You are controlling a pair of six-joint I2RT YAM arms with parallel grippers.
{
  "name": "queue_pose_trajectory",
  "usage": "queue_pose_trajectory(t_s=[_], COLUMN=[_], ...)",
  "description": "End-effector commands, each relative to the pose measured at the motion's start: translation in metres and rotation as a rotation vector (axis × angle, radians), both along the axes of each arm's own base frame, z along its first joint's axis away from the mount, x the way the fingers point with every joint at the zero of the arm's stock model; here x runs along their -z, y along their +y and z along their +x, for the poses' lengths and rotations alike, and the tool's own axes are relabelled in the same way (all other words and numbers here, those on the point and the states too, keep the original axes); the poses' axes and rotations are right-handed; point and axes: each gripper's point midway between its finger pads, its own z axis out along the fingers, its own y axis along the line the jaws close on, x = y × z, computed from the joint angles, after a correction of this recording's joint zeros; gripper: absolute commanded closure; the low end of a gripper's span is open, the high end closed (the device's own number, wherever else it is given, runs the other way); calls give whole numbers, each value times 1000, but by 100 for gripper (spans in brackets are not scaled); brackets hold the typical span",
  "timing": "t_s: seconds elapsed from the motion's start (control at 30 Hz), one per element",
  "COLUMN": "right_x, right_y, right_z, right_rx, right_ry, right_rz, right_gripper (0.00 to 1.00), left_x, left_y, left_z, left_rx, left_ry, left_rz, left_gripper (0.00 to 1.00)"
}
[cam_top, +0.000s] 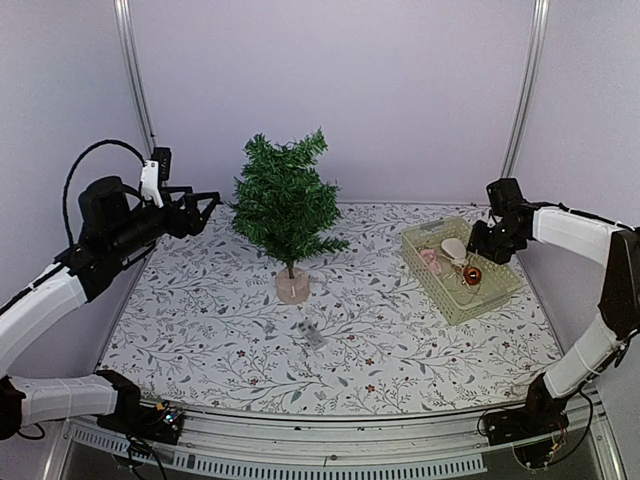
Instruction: Decorate the small christmas tree
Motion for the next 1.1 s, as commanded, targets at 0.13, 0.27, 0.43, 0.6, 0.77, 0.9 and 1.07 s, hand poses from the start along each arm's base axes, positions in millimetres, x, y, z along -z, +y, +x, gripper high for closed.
queue_pose_trajectory(t_s=[0.13,0.27,0.43,0.6,0.77,0.9,1.07], right_x=[32,38,48,52,60,45,-3], right_y=[-34,-35,-25,-21,-25,-25,-24], right_z=[17,31,44,55,63,66,66], right_rx=[153,141,96,80,90,75,34], right_ry=[-6,-22,-26,-37,-26,-60,-165], right_rz=[42,71,135,156,154,151,139], right_gripper=[47,46,44,45,61,89,100], left_x=[-17,-16,-17,-17,-18,-20,-23], left_y=[-3,-3,-3,-2,0,1,0], left_z=[1,2,3,3,3,3,3], left_rx=[-4,-8,-12,-17,-24,-30,-30], left_ry=[-45,-45,-45,-41,-41,-46,-55], left_rz=[-11,-9,-9,-5,3,8,7], left_gripper=[11,11,11,11,11,11,11])
